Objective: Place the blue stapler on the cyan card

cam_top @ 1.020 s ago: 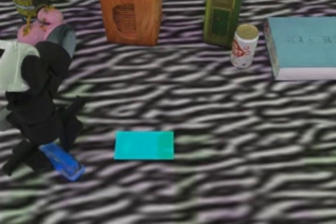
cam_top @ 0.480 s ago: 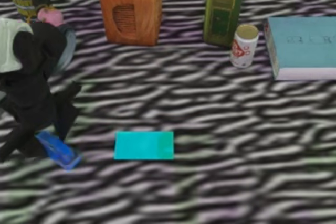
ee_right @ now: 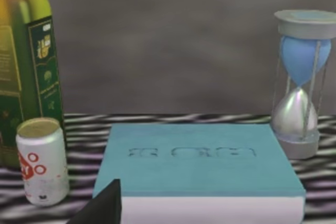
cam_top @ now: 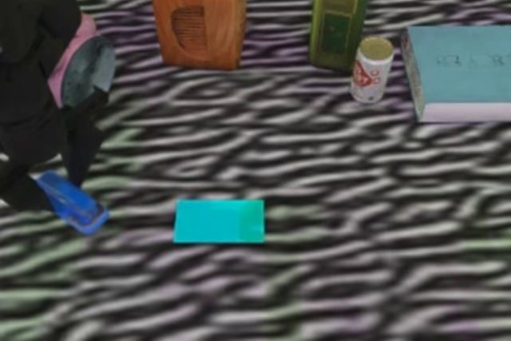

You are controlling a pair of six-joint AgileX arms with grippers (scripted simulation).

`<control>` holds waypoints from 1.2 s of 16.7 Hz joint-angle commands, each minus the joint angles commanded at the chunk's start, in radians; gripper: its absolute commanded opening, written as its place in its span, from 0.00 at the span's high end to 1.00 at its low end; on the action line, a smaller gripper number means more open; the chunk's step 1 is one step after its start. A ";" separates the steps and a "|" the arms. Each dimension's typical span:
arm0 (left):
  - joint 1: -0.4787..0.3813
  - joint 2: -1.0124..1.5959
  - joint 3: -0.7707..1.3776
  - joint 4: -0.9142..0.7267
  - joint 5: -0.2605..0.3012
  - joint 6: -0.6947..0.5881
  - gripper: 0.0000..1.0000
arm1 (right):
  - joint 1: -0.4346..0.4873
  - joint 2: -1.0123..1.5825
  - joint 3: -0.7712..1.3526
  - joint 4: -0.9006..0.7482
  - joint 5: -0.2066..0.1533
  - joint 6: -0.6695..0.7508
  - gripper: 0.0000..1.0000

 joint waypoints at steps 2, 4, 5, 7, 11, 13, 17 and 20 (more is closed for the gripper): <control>-0.005 0.004 -0.003 0.002 0.000 0.001 1.00 | 0.000 0.000 0.000 0.000 0.000 0.000 0.00; -0.011 0.011 0.007 -0.002 0.000 -0.012 1.00 | 0.000 0.000 0.000 0.000 0.000 0.000 0.00; -0.021 0.022 0.022 -0.007 0.000 -0.035 1.00 | 0.000 0.000 0.000 0.000 0.000 0.000 0.00; -0.050 0.055 0.068 -0.024 0.001 -0.112 1.00 | 0.000 0.000 0.000 0.000 0.000 0.000 0.00; -0.140 0.150 0.200 -0.075 0.004 -0.389 1.00 | 0.000 0.000 0.000 0.000 0.000 0.000 0.00; -0.194 0.201 0.272 -0.101 0.006 -0.568 1.00 | 0.000 0.000 0.000 0.000 0.000 0.000 0.00; -0.294 0.283 0.401 -0.141 0.010 -0.859 1.00 | 0.000 0.000 0.000 0.000 0.000 0.000 0.00; -0.341 0.315 0.462 -0.154 0.011 -0.970 1.00 | 0.000 0.000 0.000 0.000 0.000 0.000 0.00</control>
